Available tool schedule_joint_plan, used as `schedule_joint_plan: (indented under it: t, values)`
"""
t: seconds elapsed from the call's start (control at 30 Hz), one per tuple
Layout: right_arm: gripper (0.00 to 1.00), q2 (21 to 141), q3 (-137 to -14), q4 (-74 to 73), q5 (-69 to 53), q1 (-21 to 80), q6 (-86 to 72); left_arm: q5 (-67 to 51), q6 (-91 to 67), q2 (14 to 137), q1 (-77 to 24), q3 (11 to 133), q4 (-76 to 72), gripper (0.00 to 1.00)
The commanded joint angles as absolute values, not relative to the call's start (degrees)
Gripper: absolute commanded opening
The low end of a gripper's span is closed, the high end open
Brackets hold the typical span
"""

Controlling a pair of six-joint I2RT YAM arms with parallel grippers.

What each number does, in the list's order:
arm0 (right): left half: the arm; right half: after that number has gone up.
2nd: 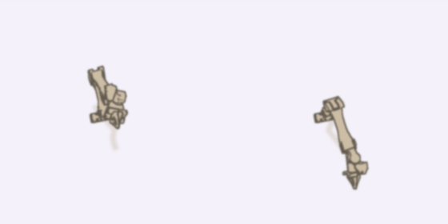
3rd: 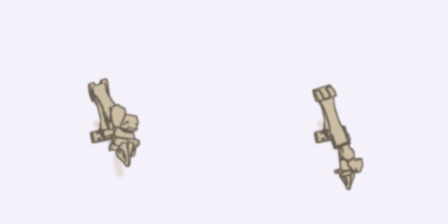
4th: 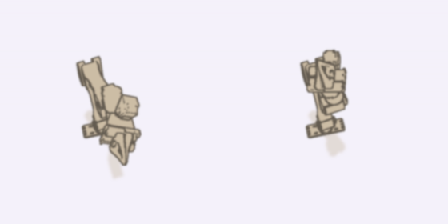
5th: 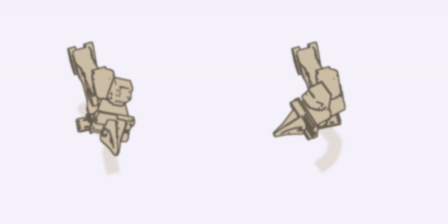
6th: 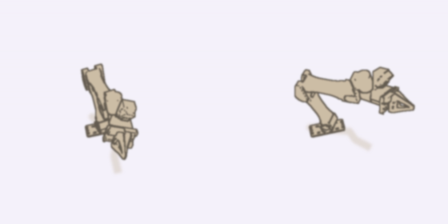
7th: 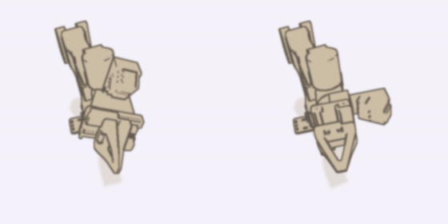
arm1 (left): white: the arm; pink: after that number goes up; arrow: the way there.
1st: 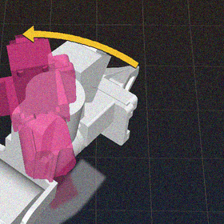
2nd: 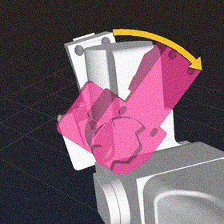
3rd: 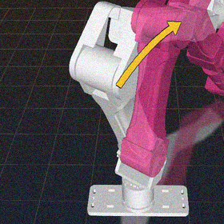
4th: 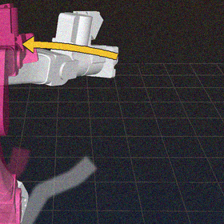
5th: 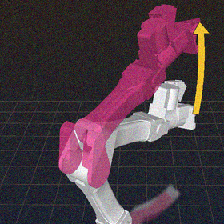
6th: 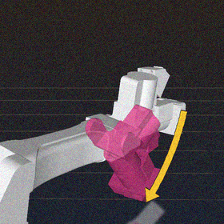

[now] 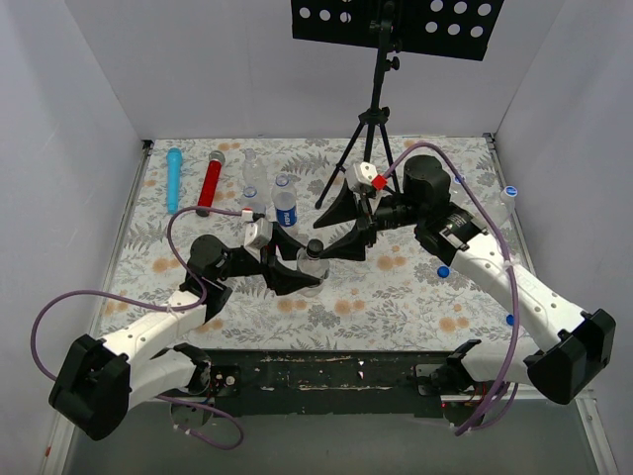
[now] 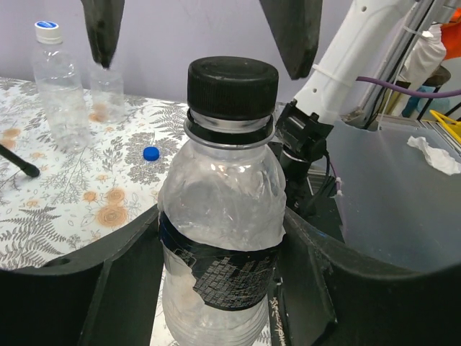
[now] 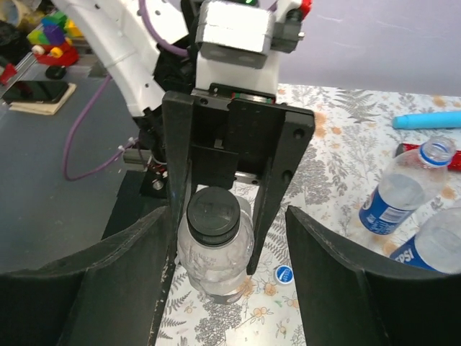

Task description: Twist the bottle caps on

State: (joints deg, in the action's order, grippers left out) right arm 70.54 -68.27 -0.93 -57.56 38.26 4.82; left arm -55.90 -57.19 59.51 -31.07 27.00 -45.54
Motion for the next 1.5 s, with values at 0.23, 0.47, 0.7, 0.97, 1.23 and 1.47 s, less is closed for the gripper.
schedule_joint_plan:
  t: [0.23,0.47,0.7,0.97,1.23,1.47]
  values:
    - [0.62,72.42,-71.45,-1.14,-66.79,39.72,8.79,-61.26,-59.15,59.76,-30.67,29.36,-48.95,0.02]
    - [0.61,73.48,-72.16,-0.62,-67.24,40.87,8.35,-61.79,-59.33,59.76,-30.67,29.44,-49.13,0.02]
    - [0.44,74.35,-72.33,1.32,-66.89,41.40,7.12,-62.14,-59.41,59.41,-30.67,29.44,-49.22,0.02]
    - [0.01,75.84,-75.31,-9.99,-56.37,43.50,10.54,-53.73,-52.75,56.35,-30.67,29.79,-41.68,0.00]
    - [0.01,78.57,-77.70,-23.99,-19.30,51.23,10.73,-25.25,-42.98,49.14,-30.76,29.53,-28.83,0.00]
    - [0.01,80.33,-73.31,-22.59,18.41,54.75,-6.39,-10.65,-40.88,45.97,-32.86,28.13,-27.95,0.00]
